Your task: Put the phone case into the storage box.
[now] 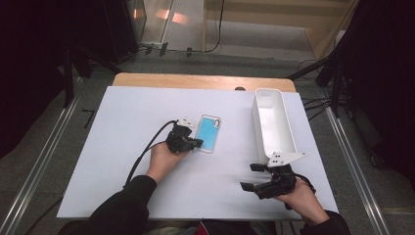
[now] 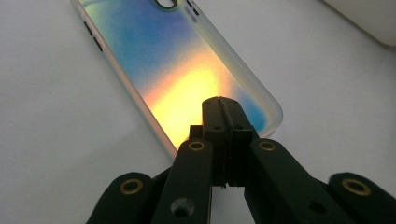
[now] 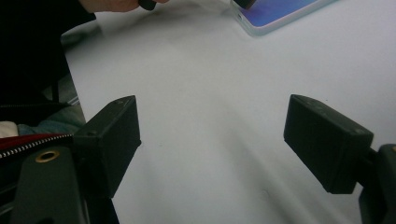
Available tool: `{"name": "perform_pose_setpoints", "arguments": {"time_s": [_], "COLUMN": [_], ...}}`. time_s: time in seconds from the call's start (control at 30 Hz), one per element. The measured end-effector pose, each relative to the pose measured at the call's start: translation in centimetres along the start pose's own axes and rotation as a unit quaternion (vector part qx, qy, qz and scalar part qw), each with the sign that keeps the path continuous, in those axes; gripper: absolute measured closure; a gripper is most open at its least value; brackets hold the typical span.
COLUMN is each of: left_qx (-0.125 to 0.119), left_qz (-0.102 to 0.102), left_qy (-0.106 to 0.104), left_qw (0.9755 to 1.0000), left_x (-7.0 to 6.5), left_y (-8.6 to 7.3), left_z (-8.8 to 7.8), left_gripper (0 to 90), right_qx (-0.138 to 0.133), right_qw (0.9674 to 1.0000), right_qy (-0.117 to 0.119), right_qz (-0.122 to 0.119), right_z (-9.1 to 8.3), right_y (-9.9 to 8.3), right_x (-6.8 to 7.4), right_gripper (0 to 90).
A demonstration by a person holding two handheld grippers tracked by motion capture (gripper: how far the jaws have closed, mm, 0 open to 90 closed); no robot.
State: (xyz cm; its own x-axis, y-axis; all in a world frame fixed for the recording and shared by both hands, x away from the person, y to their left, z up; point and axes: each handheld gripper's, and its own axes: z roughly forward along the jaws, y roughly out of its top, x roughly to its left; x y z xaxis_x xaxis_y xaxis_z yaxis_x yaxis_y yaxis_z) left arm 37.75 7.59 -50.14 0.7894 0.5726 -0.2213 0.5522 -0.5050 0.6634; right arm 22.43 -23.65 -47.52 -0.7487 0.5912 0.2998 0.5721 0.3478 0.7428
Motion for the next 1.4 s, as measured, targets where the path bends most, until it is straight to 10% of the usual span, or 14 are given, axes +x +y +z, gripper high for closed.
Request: {"name": "perform_pose_setpoints", "arguments": {"time_s": [1.4], "left_qx": [0.049], "left_qz": [0.003], "left_qy": [-0.006], "left_qw": [0.9988], "left_x": [-0.8], "left_y": [-2.8], "left_z": [-3.3], "left_gripper": [89.2], "right_qx": [0.002], "right_qw": [1.0], "right_qy": [0.0], "right_qz": [-0.003], "right_z": [0.2], "right_y": [0.1], "right_x": [0.0], "right_gripper": [17.3]}}
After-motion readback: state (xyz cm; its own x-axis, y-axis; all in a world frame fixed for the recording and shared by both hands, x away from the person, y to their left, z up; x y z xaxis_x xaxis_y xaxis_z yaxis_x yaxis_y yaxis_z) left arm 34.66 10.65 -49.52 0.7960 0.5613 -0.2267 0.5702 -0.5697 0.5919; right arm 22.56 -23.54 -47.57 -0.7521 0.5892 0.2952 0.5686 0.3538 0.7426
